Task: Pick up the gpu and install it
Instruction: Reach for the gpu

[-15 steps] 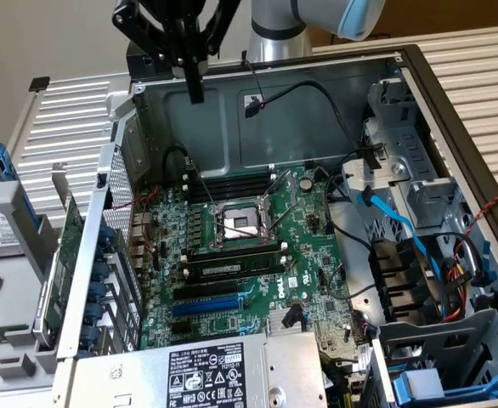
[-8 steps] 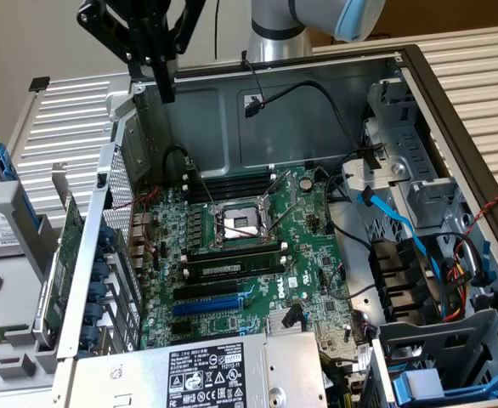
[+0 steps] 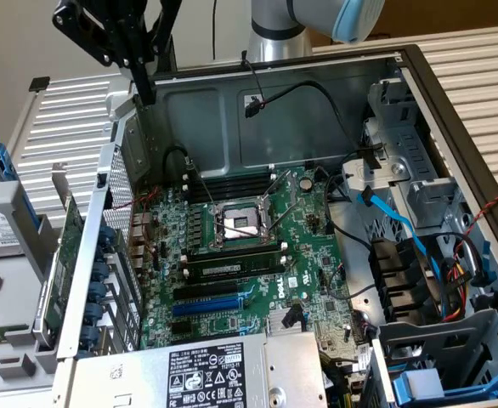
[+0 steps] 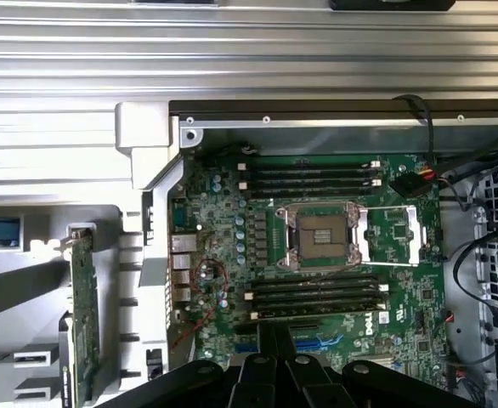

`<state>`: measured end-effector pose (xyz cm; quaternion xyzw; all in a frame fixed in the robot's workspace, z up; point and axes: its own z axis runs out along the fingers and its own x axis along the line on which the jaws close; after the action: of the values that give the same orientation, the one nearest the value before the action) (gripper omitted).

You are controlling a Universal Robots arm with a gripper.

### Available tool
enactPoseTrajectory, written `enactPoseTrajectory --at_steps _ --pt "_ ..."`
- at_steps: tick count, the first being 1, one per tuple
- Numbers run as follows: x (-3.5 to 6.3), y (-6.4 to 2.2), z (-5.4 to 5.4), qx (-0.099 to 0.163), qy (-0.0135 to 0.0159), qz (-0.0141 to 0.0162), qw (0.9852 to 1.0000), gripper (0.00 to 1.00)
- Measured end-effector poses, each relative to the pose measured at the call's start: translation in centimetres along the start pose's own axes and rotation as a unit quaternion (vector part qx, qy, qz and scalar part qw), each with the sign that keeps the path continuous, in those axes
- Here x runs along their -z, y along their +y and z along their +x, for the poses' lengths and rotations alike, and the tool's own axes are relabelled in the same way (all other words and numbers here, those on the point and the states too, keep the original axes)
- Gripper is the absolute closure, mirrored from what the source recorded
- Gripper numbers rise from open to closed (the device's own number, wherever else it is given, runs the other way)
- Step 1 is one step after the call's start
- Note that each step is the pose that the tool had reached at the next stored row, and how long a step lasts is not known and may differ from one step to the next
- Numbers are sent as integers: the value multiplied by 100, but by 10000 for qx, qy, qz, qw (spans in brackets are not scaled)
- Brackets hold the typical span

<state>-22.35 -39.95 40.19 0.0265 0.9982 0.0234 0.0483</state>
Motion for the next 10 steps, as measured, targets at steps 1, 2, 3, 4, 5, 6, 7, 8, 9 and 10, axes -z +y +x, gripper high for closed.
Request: enactPoseTrajectory --at_steps 1,2,3,4,5,6,7,8,9,10 --pt "0 0 0 0 0 0 10000 89" --pt "1 -1 9 3 0 -1 10000 89" --pt "3 -2 29 14 1 -1 10000 89" --pt "5 -3 47 27 1 -1 10000 89" --pt "6 -4 66 41 2 2 10000 89" --pt "8 -5 83 55 3 4 10000 89" --pt "10 -6 101 69 3 13 10000 89" --pt "11 -6 116 90 2 44 9999 89" --pt "12 -5 129 112 1 85 9999 89" --pt "15 -5 143 132 1 122 9998 89"
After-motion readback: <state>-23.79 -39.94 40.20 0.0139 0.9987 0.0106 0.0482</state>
